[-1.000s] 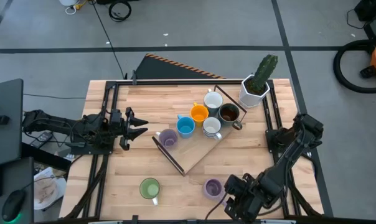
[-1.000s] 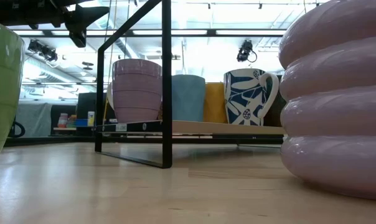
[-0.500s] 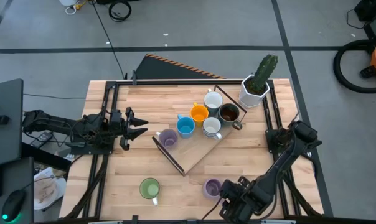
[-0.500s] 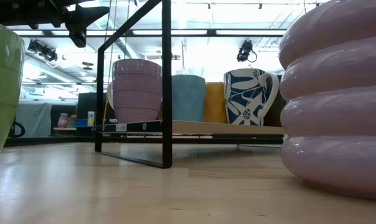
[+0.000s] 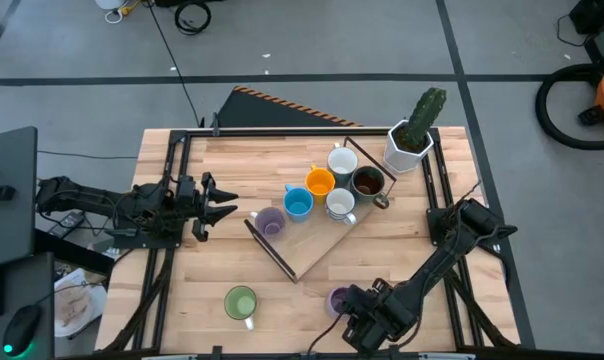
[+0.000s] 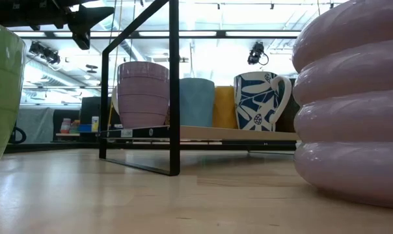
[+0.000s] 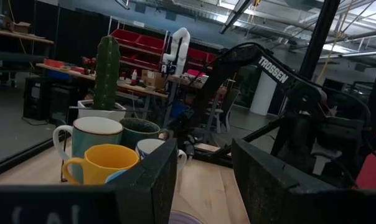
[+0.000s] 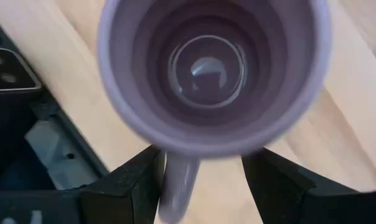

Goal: Place coffee mugs
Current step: Put the violet mug on the shelf

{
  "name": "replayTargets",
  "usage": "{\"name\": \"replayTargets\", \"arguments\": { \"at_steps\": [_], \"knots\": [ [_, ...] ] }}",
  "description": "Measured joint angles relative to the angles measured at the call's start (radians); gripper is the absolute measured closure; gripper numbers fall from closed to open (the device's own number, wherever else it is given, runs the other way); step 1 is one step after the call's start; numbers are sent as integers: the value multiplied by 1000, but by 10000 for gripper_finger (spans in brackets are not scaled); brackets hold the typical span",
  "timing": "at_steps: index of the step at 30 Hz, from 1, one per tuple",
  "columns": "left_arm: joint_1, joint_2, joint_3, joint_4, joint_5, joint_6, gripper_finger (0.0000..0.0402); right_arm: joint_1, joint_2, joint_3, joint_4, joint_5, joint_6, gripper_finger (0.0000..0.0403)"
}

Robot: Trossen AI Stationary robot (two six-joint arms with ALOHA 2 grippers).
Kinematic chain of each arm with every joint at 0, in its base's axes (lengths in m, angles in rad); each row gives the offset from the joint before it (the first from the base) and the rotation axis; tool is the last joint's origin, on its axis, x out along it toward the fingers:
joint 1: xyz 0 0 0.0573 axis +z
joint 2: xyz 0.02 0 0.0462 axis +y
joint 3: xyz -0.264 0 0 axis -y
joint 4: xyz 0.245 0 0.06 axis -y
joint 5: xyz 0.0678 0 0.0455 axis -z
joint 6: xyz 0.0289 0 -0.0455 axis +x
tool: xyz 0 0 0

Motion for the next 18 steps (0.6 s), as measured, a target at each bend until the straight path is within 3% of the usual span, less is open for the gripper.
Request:
{"name": "replayTargets", "arguments": {
  "at_steps": [10,18],
  "knots": [
    [0,0,0,-1,0,0,242,-37,8,-1,11,0,-46,185],
    [0,0,0,-1,0,-4,242,-79,22,0,14,-67,-93,218]
  ]
}}
